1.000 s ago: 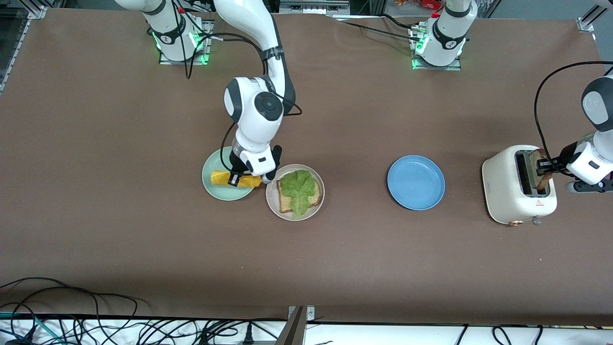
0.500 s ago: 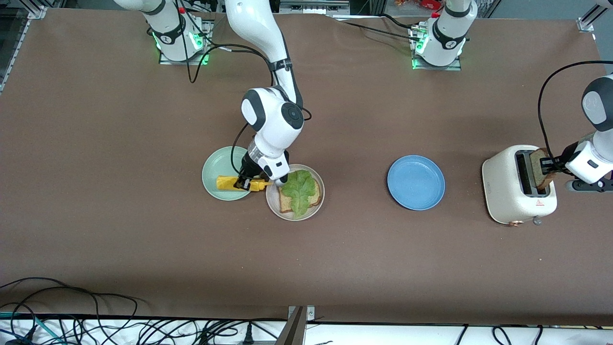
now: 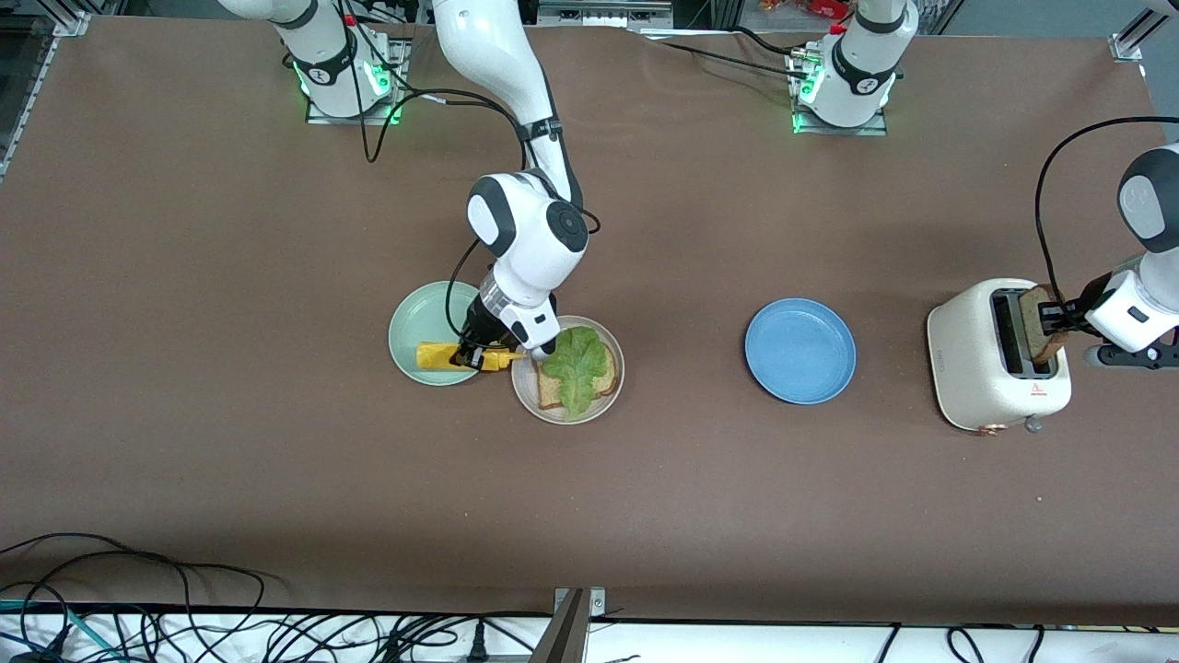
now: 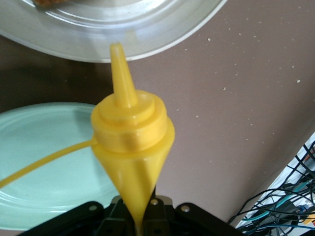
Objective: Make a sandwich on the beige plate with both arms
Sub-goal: 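Tilt the bottle nozzle over the lettuce on the beige plate, then carry the bottle back while the left gripper lifts the toaster bread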
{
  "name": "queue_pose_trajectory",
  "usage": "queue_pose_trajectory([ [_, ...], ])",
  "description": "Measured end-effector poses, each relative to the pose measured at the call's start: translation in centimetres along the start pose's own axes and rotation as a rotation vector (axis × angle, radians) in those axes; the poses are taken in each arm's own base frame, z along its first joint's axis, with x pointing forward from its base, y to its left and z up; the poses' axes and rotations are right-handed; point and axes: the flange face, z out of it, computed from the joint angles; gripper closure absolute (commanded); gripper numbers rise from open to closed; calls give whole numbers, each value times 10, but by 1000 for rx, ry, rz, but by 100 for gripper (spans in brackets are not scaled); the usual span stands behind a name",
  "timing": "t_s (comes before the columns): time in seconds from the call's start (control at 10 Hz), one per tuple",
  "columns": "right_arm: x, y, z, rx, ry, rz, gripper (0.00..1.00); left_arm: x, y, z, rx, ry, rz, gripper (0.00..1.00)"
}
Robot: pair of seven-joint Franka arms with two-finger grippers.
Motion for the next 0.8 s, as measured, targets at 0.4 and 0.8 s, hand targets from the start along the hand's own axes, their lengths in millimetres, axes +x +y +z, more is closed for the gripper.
queue_pose_trajectory([
  [0.4, -70, 58, -18, 142, 76, -23, 100, 4, 1, -27, -3, -44, 18, 100],
  [0.8, -216, 115, 19, 374, 381, 45, 100, 18, -9, -116, -11, -83, 46, 100],
])
